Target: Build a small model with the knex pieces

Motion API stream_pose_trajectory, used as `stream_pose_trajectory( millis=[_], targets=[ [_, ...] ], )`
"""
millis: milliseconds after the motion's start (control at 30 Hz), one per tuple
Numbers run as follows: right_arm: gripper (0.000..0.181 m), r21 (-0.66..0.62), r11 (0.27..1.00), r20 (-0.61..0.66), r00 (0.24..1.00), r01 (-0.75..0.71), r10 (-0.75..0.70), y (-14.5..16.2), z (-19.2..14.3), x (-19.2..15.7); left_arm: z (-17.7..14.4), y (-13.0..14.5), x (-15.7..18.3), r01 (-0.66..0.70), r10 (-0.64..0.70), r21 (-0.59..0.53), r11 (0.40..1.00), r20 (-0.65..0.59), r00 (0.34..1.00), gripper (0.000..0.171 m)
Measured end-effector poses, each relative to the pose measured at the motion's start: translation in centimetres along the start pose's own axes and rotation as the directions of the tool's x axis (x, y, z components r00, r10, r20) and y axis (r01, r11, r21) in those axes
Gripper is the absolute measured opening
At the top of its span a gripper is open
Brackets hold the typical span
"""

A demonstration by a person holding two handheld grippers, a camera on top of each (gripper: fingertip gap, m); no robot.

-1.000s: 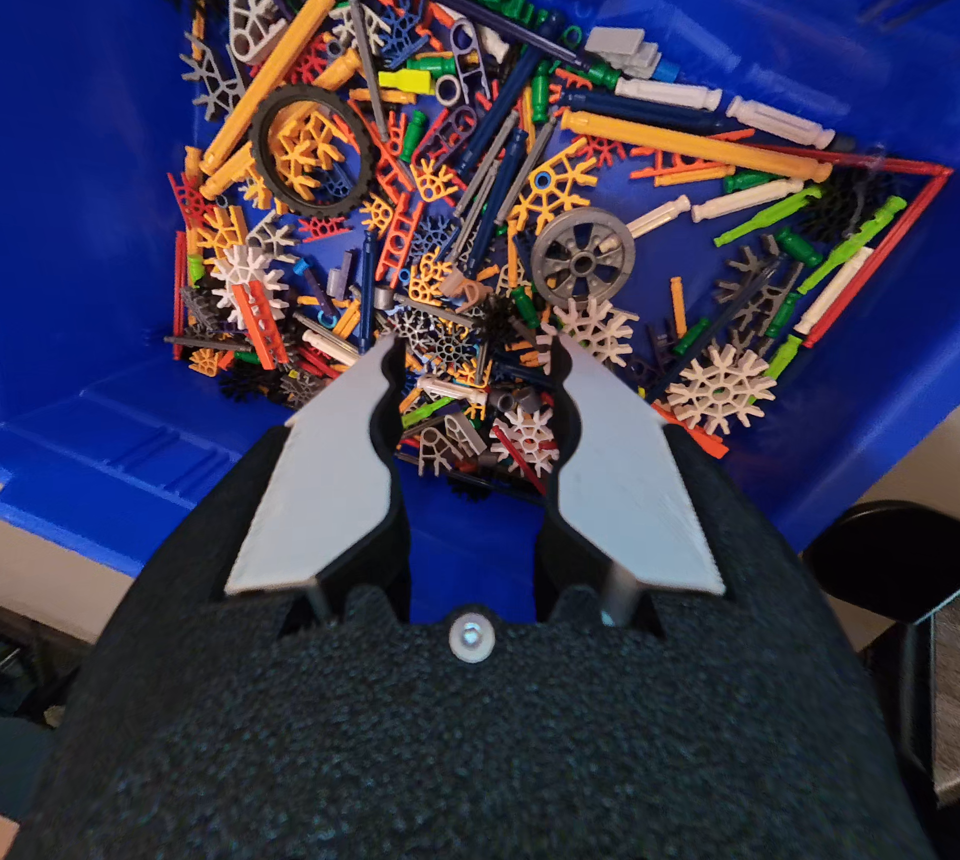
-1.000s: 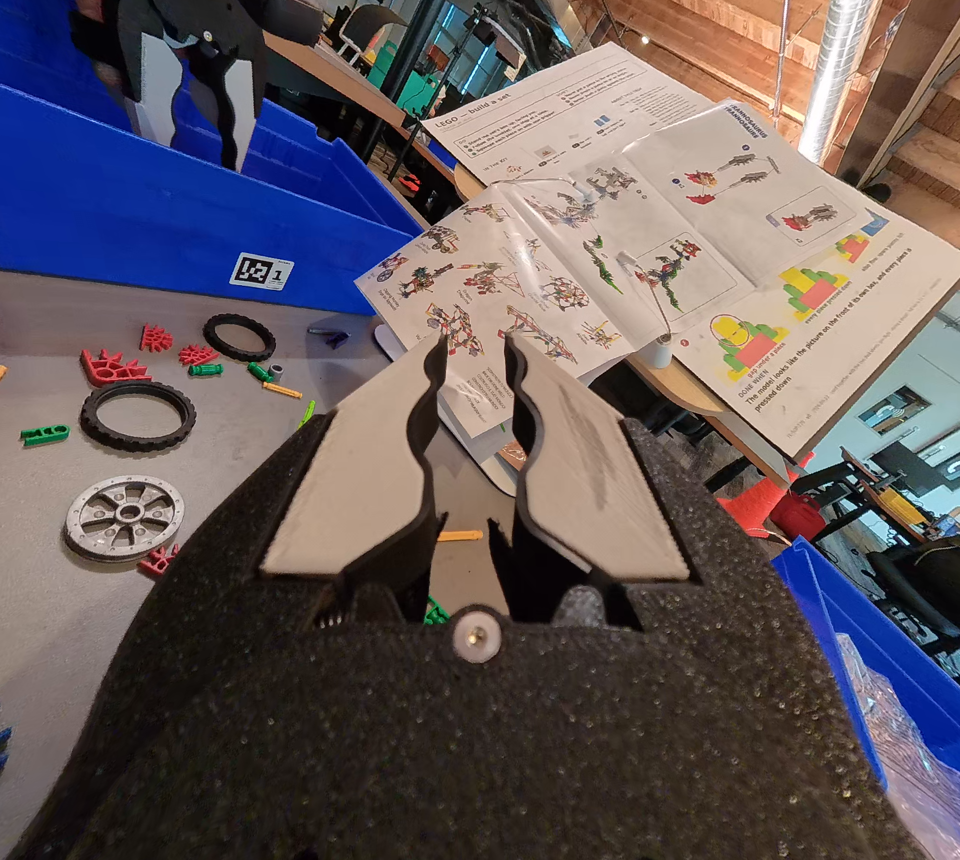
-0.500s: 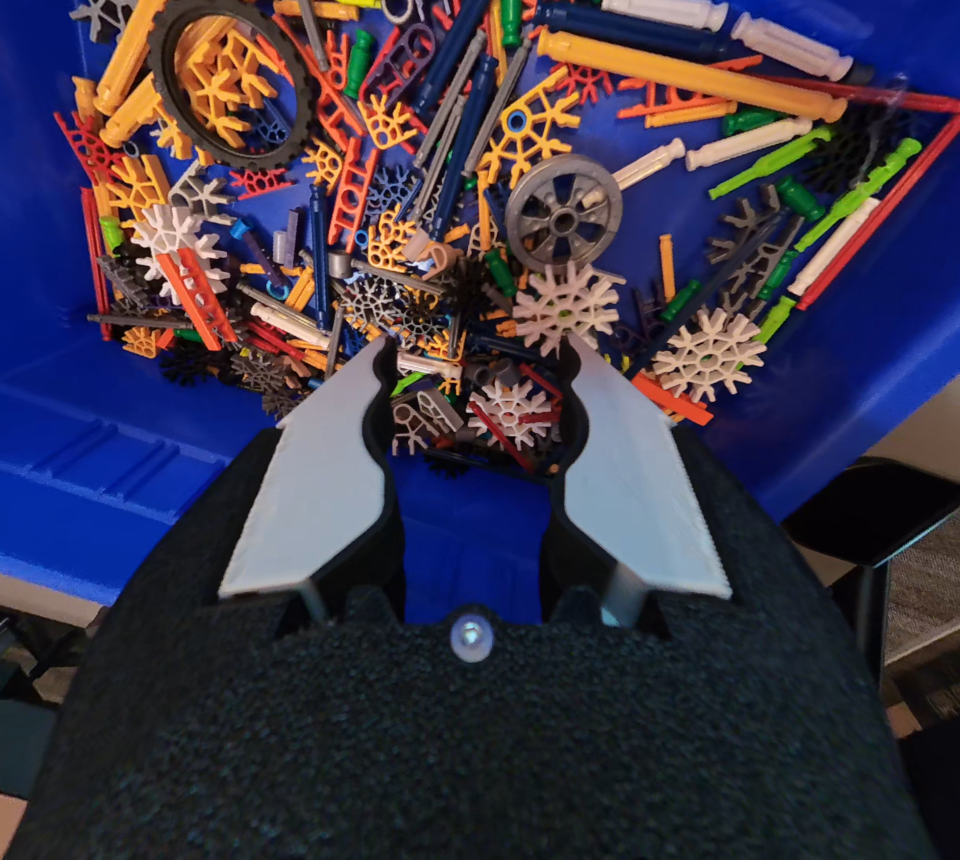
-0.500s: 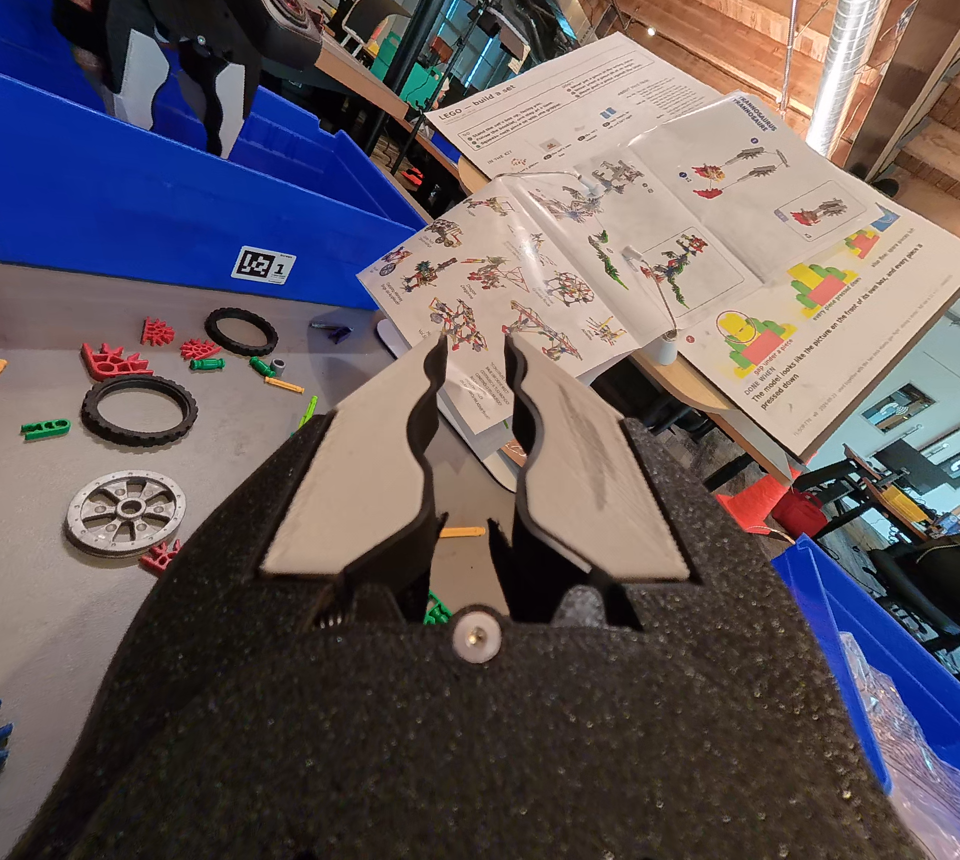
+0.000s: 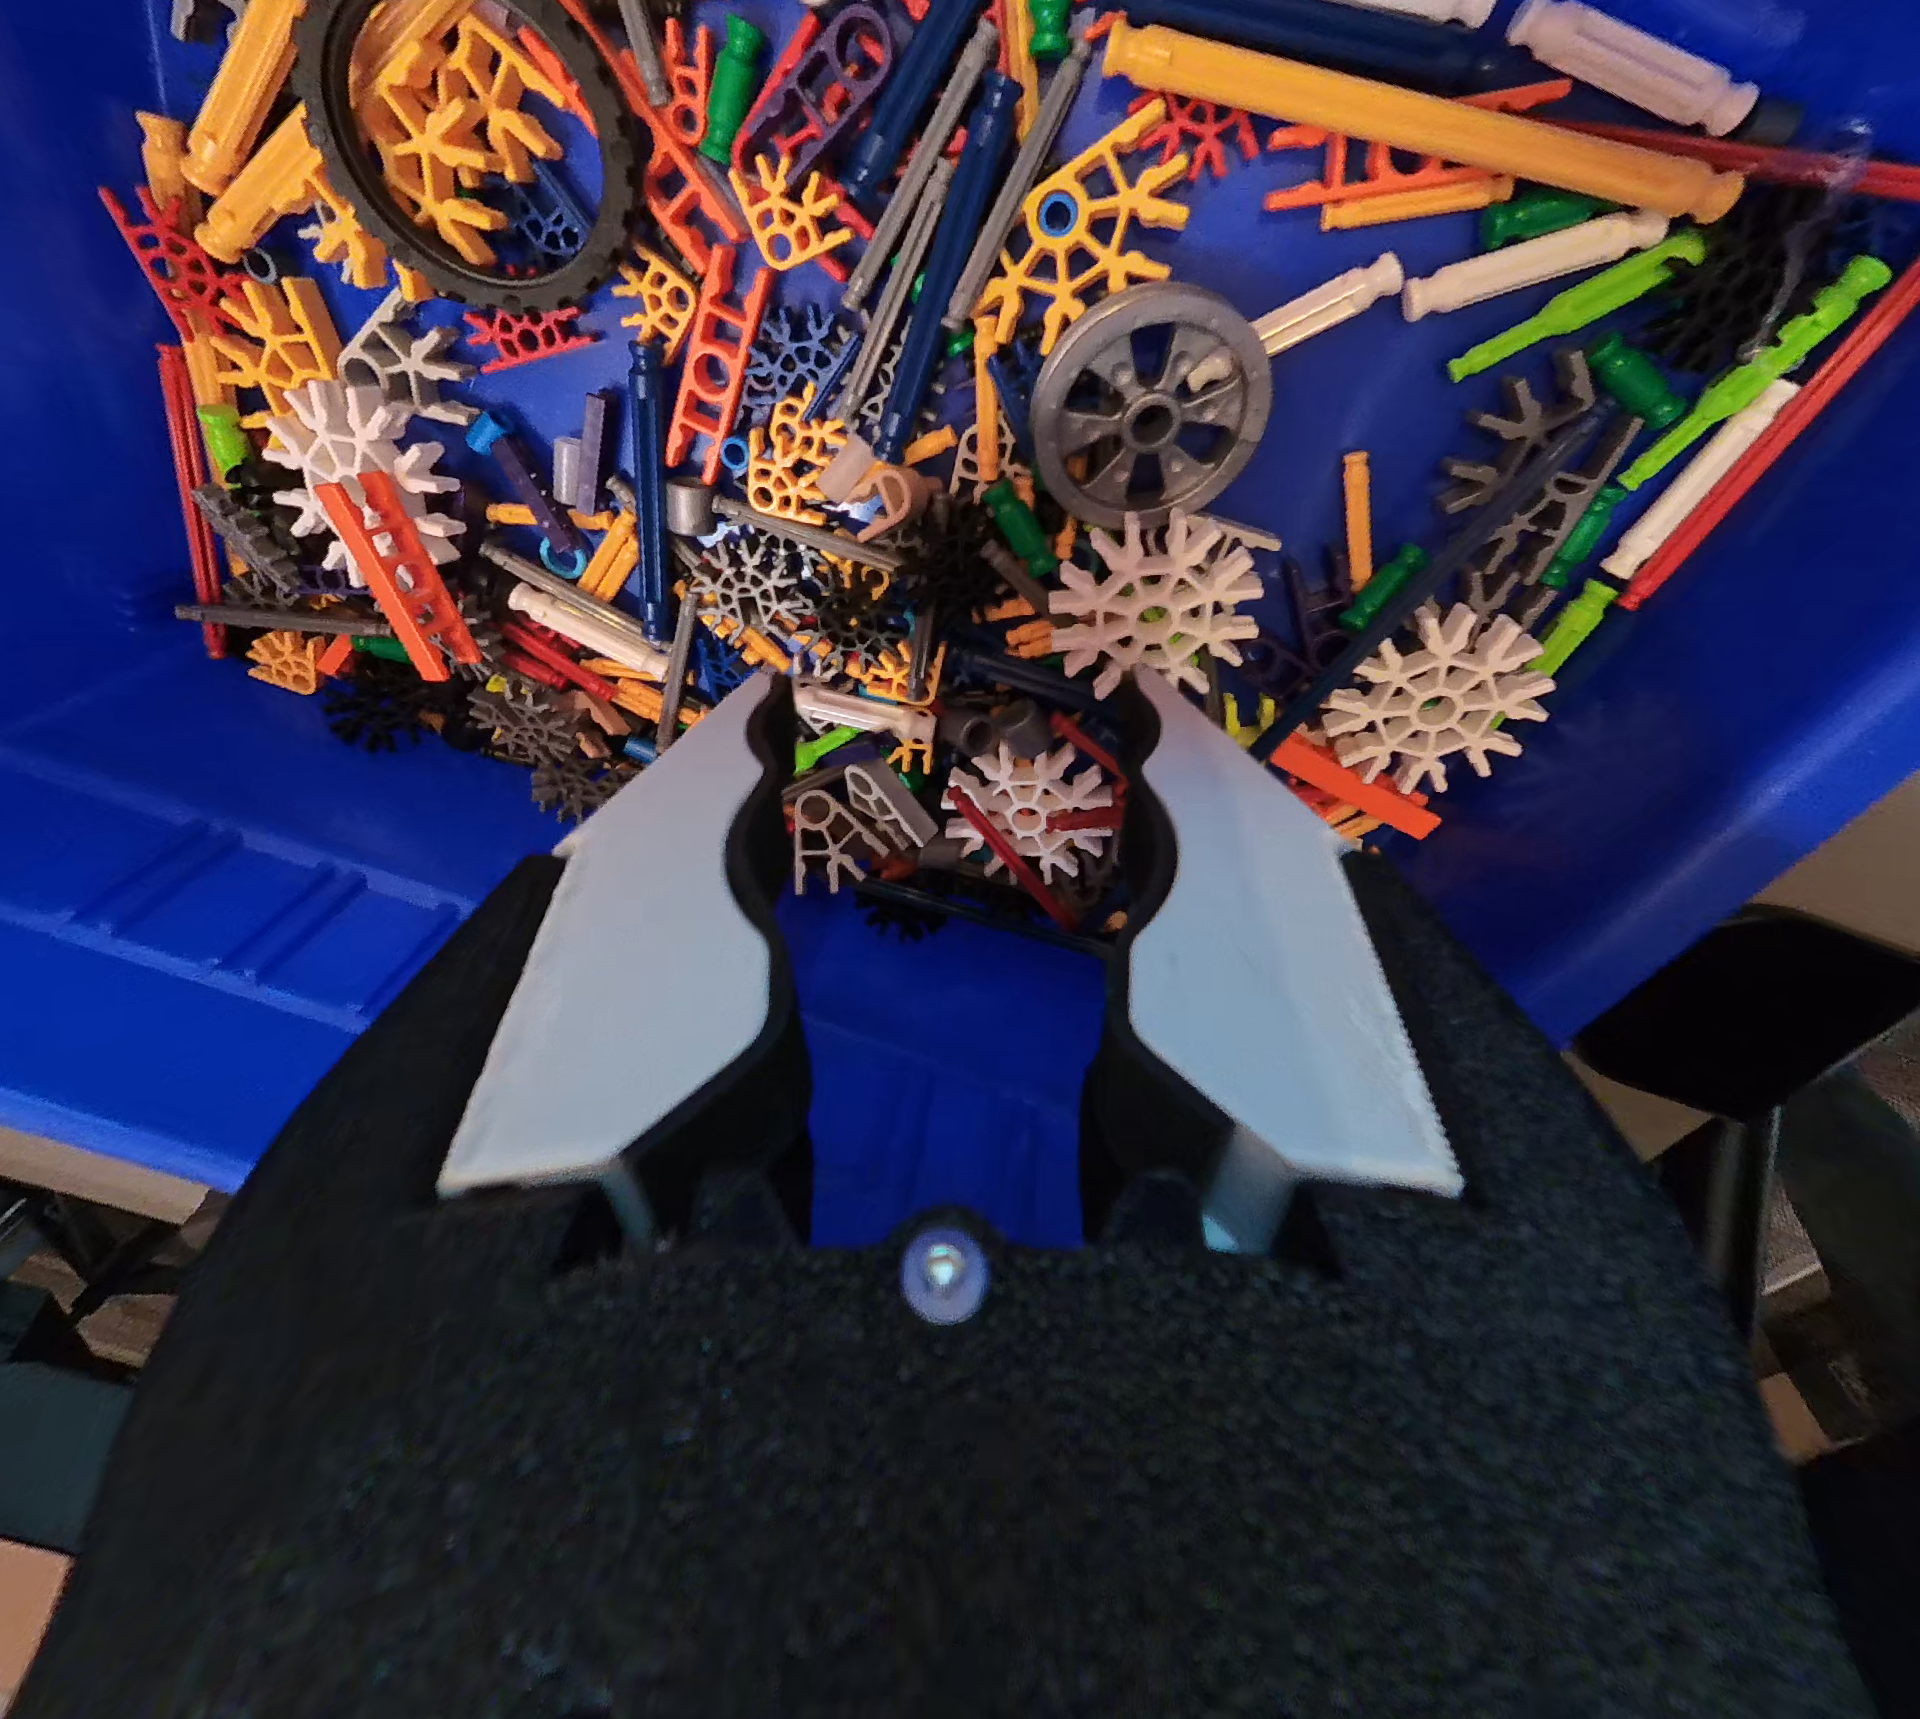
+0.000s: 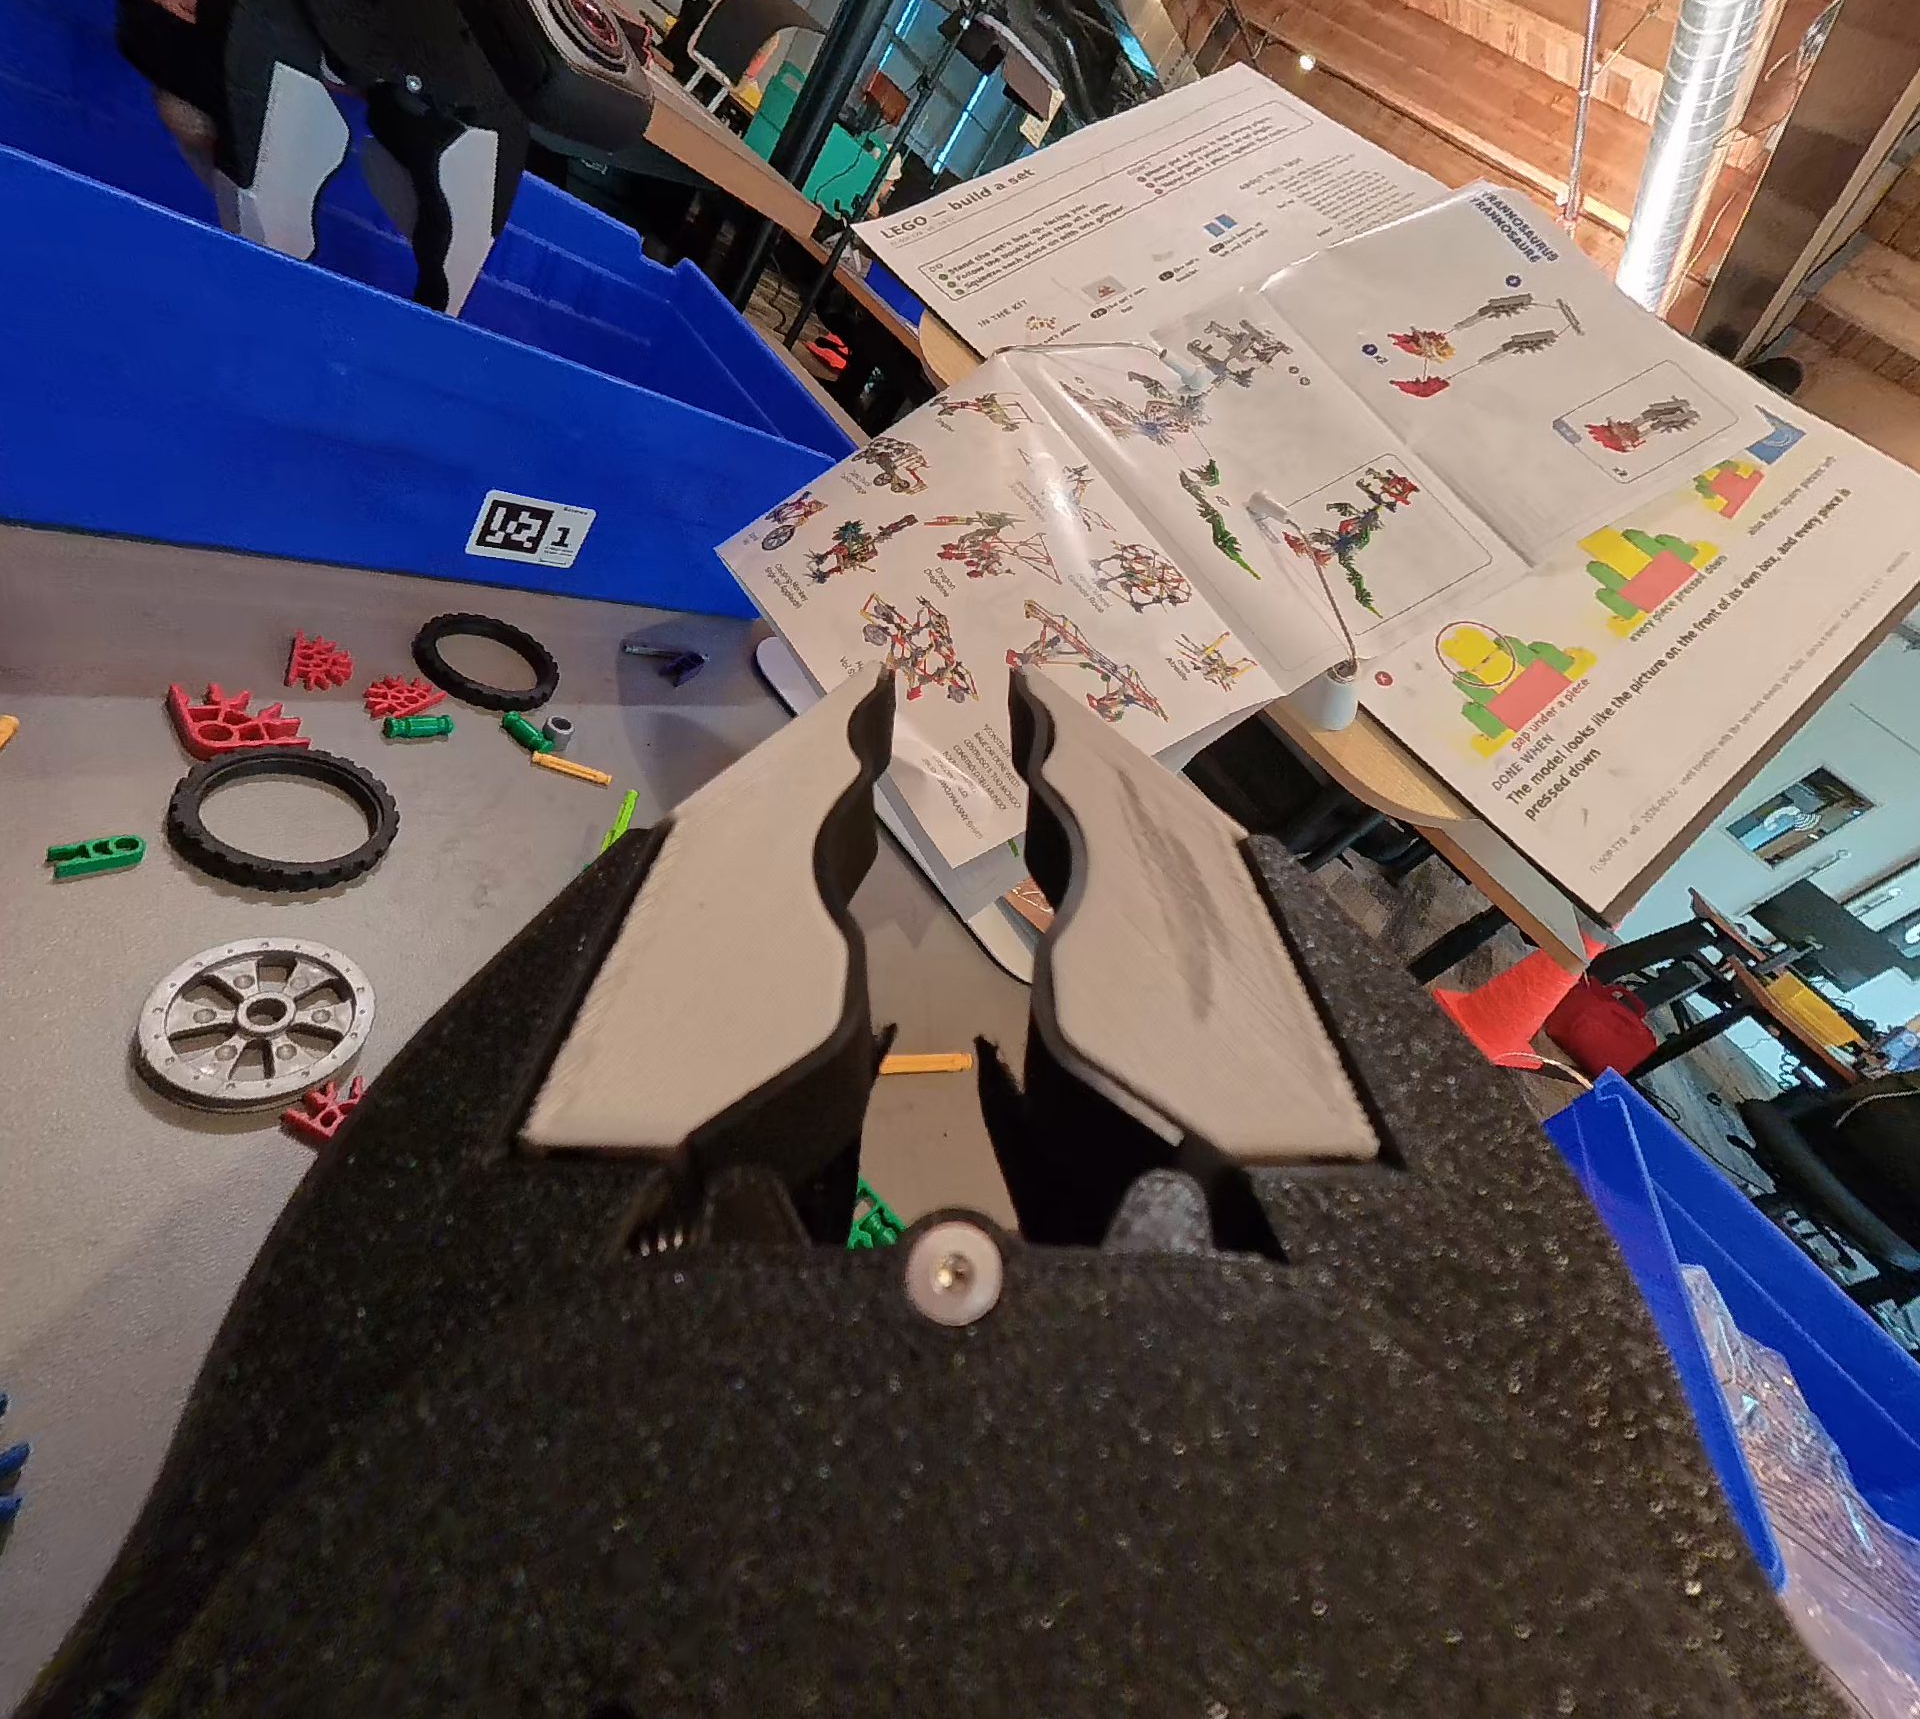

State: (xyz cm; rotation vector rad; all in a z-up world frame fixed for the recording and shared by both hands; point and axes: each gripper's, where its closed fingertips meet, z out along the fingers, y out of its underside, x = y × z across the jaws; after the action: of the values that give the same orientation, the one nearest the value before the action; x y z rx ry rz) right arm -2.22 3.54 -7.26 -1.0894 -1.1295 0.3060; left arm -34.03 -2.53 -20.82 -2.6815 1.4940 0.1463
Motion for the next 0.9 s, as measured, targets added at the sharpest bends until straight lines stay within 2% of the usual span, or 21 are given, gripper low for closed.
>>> stream_pose_trajectory(
  millis=[233, 467, 733, 900],
  targets=[
    [0.022, -0.002, 1.000, 0.001, 1.000, 0.001, -0.001, 0.0, 0.0, 0.0, -0.1, 0.6, -0.2, 0.004, -0.004, -0.037, 0.999, 0.011, 1.000, 0.061],
    [0.021, -0.009, 1.000, 0.004, 1.000, 0.002, -0.002, 0.2, 0.1, -0.1, 0.0, 2.9, -1.1, 0.015, -0.006, -0.173, 0.985, 0.049, 0.999, 0.060],
    [0.021, -0.007, 1.000, -0.001, 1.000, 0.000, 0.000, 0.2, 0.0, 0.0, 0.6, 3.8, -0.1, 0.016, -0.032, -0.271, 0.962, -0.053, 0.998, 0.050],
    [0.021, -0.004, 1.000, -0.004, 1.000, 0.004, -0.004, 0.1, 0.0, 0.1, 0.7, 3.7, 0.5, 0.006, -0.035, -0.290, 0.957, -0.095, 0.995, 0.038]
  ],
)
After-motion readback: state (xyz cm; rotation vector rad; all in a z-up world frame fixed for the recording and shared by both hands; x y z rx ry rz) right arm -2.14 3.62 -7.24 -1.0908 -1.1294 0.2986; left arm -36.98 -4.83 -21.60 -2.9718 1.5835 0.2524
